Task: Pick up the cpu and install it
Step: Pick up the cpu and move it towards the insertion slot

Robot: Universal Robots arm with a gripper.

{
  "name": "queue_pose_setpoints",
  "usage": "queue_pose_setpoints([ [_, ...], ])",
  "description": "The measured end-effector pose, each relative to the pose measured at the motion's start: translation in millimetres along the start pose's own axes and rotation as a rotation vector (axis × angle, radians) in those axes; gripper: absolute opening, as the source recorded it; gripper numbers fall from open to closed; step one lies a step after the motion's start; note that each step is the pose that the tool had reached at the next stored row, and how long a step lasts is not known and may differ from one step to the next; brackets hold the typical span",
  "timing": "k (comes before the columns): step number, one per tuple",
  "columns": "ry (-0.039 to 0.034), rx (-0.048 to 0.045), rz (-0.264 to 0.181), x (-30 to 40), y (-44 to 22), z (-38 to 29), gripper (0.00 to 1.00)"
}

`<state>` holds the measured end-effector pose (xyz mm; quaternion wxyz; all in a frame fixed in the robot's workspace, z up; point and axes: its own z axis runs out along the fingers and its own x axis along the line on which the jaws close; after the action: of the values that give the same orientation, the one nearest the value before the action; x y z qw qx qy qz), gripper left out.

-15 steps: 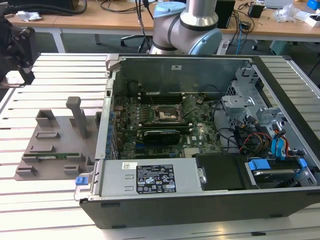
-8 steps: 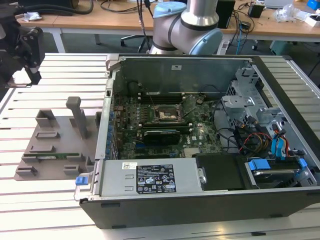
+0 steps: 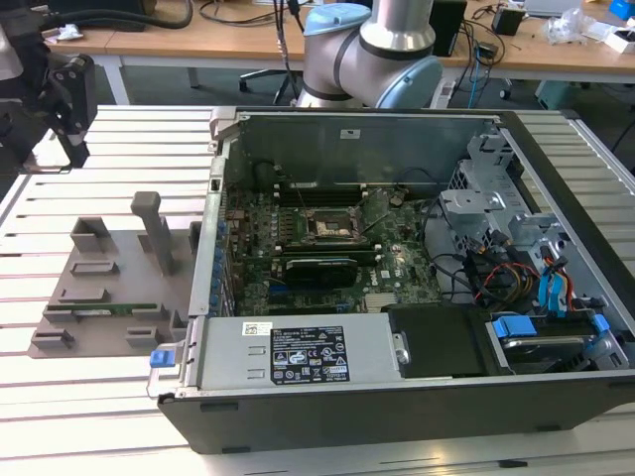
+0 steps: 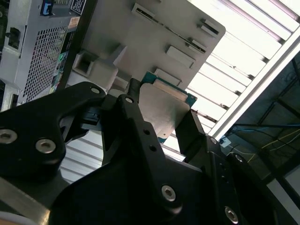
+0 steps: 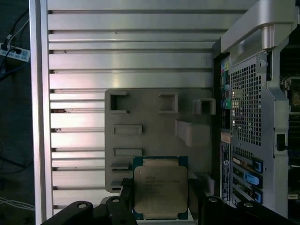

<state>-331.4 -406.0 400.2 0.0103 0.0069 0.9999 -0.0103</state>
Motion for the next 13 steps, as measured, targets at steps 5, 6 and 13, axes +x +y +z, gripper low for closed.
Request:
queue_pose_setpoints([
  [5,0.0000,0.0000,0.000,-6.0,0.1,0.2,0.55],
  [6,0.0000,0.0000,0.000,-7.9,0.1,0.3,0.55],
  [13,0.0000,0.0014,0.000,-16.8,0.2,0.5,0.55],
])
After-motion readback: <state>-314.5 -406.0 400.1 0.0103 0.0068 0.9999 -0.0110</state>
